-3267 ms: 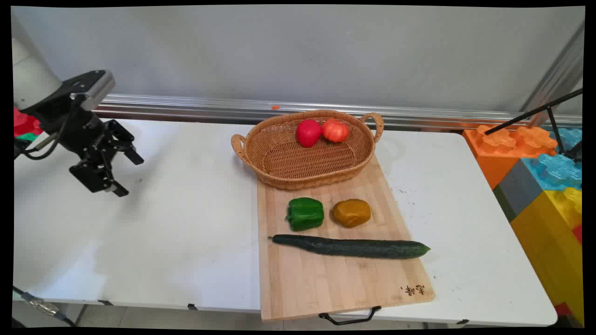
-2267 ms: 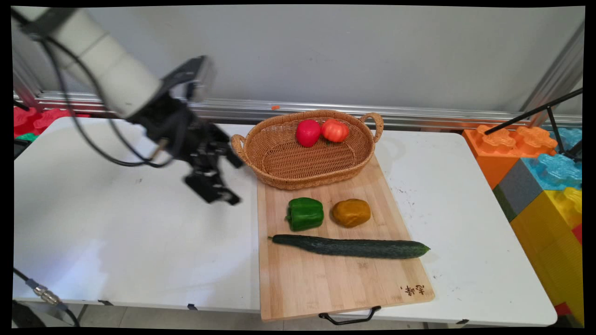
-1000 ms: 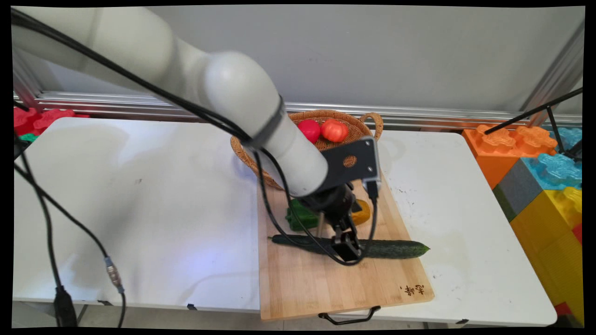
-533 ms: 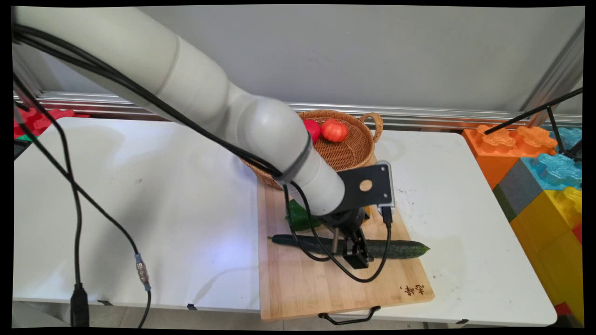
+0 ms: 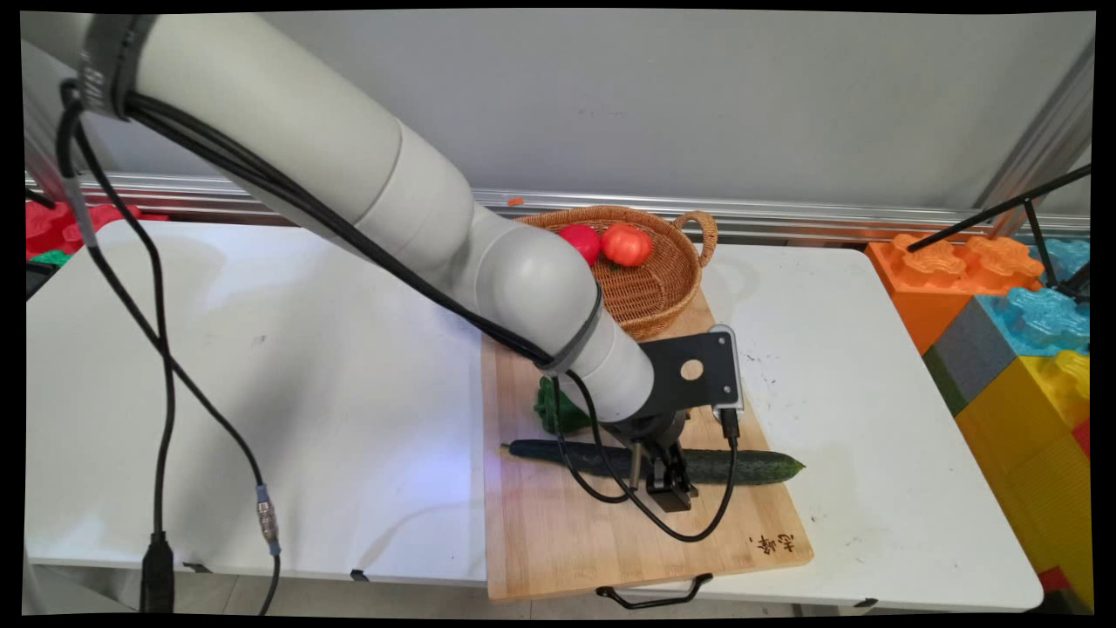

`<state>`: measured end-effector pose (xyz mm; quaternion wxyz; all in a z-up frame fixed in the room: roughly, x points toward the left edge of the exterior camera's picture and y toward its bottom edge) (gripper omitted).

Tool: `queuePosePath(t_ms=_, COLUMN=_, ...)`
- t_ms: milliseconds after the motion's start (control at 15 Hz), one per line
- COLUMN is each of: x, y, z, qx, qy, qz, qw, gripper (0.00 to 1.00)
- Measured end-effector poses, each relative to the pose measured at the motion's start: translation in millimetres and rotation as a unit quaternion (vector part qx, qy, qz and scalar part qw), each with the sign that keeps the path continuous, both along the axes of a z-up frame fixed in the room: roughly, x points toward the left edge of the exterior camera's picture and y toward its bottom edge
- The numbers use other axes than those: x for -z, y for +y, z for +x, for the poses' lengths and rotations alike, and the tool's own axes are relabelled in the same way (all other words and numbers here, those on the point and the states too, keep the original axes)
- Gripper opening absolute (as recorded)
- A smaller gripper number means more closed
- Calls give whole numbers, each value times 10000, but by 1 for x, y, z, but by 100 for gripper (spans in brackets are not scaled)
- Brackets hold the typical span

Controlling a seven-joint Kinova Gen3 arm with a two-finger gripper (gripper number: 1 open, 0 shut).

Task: Pick up the cucumber from the cutting board, then place the picked object in the vegetable basket

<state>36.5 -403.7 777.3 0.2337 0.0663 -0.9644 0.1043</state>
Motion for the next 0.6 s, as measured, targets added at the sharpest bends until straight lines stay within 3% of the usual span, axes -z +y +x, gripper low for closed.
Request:
queuePosePath(t_ms=200, x=7, y=0, z=-3, qx=-28, qy=-26, qz=-5, qw=10000, gripper=100)
queuePosePath(t_ms=267, x=8, y=0, z=-5, qx=-28, qy=-32, qz=-11, qw=10000, gripper=0)
queuePosePath(t_ms=600, x=6, y=2, z=-9, qx=-47, qy=-45, qz=7, qw=10000, gripper=0)
